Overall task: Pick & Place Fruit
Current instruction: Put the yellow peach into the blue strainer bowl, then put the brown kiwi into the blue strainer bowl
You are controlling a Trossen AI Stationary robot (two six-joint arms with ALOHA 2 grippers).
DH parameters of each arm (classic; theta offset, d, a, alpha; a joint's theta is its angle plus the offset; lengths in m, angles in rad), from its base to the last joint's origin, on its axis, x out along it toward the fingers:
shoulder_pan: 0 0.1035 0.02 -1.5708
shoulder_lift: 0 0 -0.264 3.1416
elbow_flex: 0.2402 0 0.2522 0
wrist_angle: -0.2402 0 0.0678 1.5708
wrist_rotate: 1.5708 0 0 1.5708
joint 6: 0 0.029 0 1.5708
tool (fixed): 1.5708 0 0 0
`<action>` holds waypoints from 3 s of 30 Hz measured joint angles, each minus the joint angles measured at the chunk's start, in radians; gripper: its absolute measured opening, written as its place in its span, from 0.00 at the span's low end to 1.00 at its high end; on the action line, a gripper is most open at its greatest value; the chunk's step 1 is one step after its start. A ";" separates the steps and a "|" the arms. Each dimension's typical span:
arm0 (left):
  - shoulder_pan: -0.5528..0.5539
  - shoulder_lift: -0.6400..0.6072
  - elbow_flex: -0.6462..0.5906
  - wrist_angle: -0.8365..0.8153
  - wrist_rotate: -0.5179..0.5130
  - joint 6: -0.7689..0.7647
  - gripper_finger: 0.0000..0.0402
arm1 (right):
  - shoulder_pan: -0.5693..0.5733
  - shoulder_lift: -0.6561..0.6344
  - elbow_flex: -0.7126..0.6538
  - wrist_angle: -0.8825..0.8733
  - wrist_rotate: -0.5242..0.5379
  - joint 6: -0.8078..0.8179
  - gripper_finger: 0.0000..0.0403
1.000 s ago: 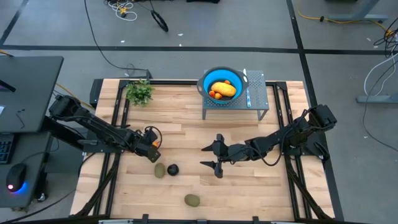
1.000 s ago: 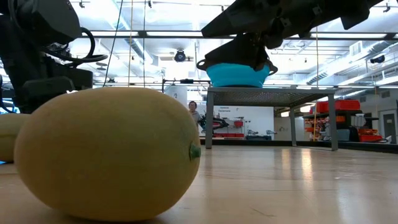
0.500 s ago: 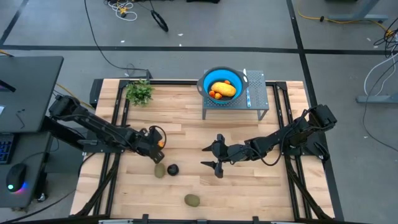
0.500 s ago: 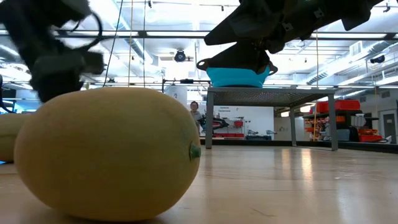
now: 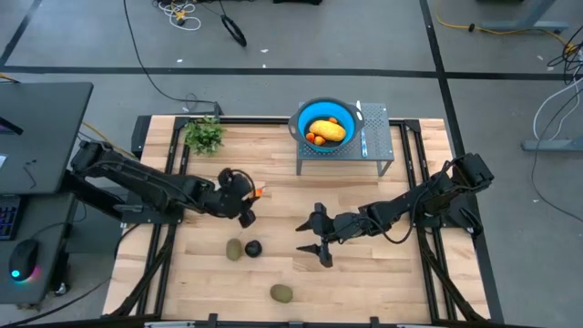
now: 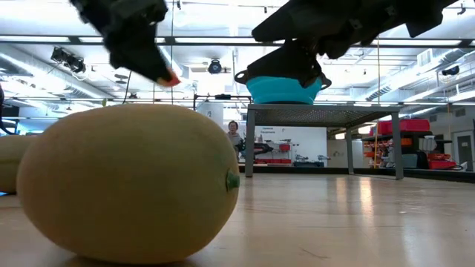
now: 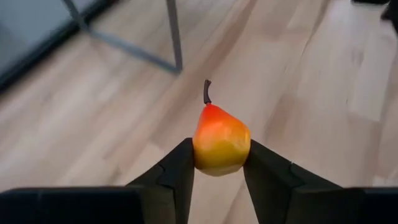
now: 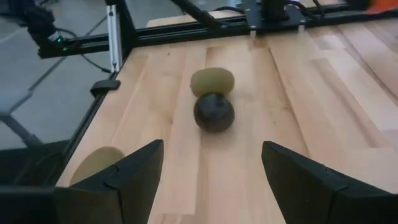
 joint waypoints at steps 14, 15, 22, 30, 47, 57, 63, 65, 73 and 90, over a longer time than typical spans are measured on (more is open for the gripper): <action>0.014 0.000 0.003 0.173 -0.047 0.177 0.33 | 0.113 0.000 0.000 -0.053 0.283 -0.168 0.70; 0.014 0.000 0.003 0.189 -0.045 0.185 0.33 | 0.113 0.000 0.000 -0.042 0.315 -0.170 0.70; 0.008 0.000 0.003 0.237 -0.029 0.211 0.34 | 0.114 -0.032 0.000 0.014 0.484 -0.214 0.70; 0.047 0.000 0.003 0.402 0.004 0.364 0.34 | 0.158 -0.088 0.000 0.061 0.526 -0.325 0.70; 0.383 0.105 0.003 1.009 0.403 0.642 0.34 | 0.257 -0.109 0.000 0.045 0.646 -0.305 0.70; 0.544 0.323 0.190 1.022 0.491 0.637 0.34 | 0.257 -0.108 0.000 -0.026 0.645 -0.257 0.70; 0.577 0.421 0.298 0.900 0.471 0.680 0.35 | 0.257 -0.108 0.000 -0.059 0.632 -0.221 0.70; 0.586 0.431 0.306 0.899 0.442 0.680 0.35 | 0.257 -0.108 0.000 -0.066 0.626 -0.214 0.70; 0.619 0.428 0.310 0.868 0.426 0.611 0.44 | 0.256 -0.108 0.000 -0.071 0.625 -0.209 0.70; 0.556 0.257 0.298 0.633 0.471 0.652 0.75 | 0.254 -0.105 0.000 -0.161 0.531 -0.081 0.70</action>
